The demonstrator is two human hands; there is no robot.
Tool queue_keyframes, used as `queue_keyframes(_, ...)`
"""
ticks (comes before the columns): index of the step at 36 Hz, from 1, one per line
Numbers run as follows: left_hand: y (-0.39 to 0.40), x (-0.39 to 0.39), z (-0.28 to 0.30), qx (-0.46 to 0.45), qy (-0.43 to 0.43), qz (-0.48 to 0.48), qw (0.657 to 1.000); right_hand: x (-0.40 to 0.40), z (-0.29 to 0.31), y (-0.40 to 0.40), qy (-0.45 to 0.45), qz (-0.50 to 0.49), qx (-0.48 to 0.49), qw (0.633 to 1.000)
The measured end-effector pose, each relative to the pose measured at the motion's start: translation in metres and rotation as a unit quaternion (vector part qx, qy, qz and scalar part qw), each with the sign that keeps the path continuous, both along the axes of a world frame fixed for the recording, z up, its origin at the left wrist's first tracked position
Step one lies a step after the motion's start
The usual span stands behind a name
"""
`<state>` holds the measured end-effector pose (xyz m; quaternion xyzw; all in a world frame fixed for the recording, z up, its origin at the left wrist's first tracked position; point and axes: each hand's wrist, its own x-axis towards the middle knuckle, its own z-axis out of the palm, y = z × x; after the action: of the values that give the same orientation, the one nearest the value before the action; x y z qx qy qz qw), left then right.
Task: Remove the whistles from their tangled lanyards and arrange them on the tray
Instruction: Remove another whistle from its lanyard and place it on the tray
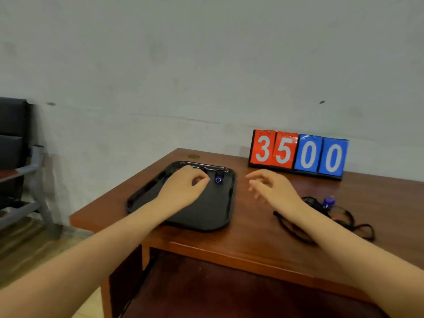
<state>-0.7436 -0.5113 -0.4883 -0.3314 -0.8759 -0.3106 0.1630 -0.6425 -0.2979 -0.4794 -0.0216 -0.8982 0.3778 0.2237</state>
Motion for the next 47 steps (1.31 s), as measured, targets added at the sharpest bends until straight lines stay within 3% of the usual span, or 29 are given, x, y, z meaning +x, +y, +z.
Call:
queue_keyframes(6,0.082,0.059,-0.005,0.027,-0.057,-0.124,0.990,0.054,0.003,0.062,0.049,-0.102,-0.125,0.986)
queue_keyframes(11,0.142,0.078,-0.011,0.016,-0.114,-0.167,0.979,0.088,-0.006,0.112,0.051,-0.146,-0.145,0.977)
queue_keyframes(15,0.190,0.076,-0.011,0.000,-0.125,-0.160,0.979,0.102,-0.023,0.146,0.038,-0.191,-0.093,0.976)
queue_keyframes(23,0.287,0.064,-0.005,-0.029,-0.090,-0.154,0.984,0.104,-0.054,0.202,-0.085,-0.246,0.087,0.962)
queue_keyframes(27,0.323,0.059,-0.002,-0.066,-0.054,-0.145,0.986,0.102,-0.059,0.208,-0.099,-0.255,0.105,0.956)
queue_keyframes(34,0.361,0.043,-0.020,-0.232,-0.064,-0.095,0.966,0.100,-0.062,0.210,-0.102,-0.257,0.128,0.952)
queue_keyframes(37,0.365,0.040,-0.026,-0.176,-0.091,-0.106,0.974,0.100,-0.063,0.212,-0.094,-0.256,0.114,0.955)
queue_keyframes(41,0.357,0.038,-0.015,0.018,-0.145,-0.135,0.980,0.099,-0.066,0.217,-0.083,-0.254,0.093,0.959)
queue_keyframes(44,0.336,0.036,0.004,0.131,-0.249,-0.190,0.941,0.097,-0.065,0.218,-0.089,-0.254,0.100,0.958)
queue_keyframes(47,0.311,0.034,0.011,0.107,-0.347,-0.232,0.902,0.097,-0.065,0.214,-0.090,-0.254,0.117,0.956)
